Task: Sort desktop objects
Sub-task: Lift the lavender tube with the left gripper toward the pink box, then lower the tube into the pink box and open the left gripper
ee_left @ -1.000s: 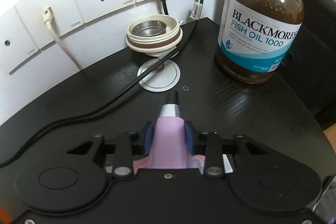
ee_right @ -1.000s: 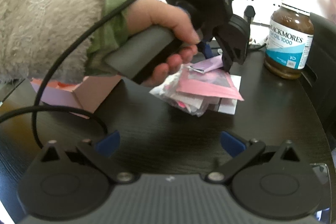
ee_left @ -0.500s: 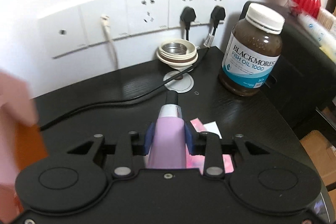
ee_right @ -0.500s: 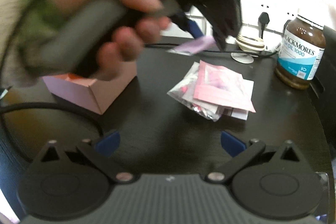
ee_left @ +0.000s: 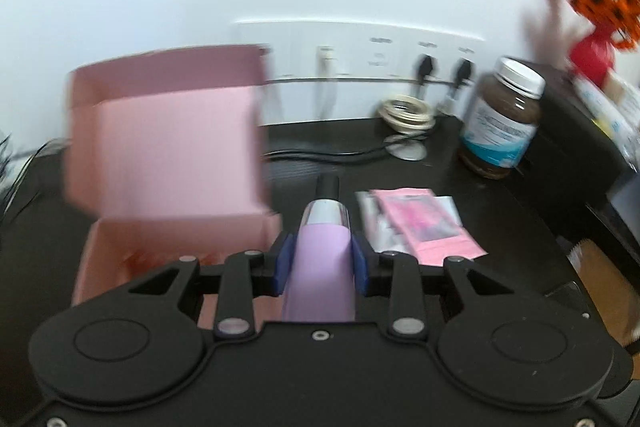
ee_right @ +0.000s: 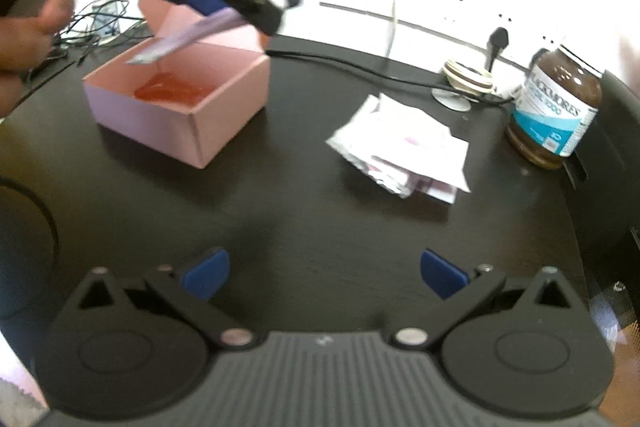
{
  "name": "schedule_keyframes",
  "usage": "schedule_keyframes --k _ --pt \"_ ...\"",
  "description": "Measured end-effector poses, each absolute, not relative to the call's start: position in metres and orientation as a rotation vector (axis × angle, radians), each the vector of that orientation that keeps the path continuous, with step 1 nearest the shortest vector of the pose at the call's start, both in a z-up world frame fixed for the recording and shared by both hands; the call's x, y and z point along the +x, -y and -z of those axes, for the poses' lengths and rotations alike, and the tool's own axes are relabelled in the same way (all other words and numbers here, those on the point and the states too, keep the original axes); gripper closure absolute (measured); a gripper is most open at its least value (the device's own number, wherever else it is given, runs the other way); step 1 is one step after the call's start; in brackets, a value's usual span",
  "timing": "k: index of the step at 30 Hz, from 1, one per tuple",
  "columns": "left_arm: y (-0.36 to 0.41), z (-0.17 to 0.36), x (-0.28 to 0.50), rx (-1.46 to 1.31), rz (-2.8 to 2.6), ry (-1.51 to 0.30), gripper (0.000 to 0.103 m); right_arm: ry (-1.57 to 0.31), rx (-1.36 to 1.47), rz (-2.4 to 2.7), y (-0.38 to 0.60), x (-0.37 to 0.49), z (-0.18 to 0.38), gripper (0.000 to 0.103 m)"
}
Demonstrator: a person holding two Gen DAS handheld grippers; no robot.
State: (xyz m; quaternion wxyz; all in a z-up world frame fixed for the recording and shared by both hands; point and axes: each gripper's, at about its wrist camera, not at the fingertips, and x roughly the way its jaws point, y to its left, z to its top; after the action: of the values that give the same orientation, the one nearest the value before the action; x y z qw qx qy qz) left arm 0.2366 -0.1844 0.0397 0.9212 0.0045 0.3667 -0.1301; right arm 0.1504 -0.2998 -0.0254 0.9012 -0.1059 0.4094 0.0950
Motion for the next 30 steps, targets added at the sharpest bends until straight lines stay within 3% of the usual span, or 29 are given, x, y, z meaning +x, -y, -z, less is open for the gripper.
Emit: schedule_keyframes --k 12,30 --pt "0.114 -0.020 0.252 -0.041 0.180 -0.819 0.071 -0.846 -0.235 -0.250 0.249 0.151 0.025 0.001" --pt "0.128 0.012 0.310 0.118 0.403 -0.992 0.072 -0.828 -0.179 -0.251 0.238 0.158 0.026 0.001"
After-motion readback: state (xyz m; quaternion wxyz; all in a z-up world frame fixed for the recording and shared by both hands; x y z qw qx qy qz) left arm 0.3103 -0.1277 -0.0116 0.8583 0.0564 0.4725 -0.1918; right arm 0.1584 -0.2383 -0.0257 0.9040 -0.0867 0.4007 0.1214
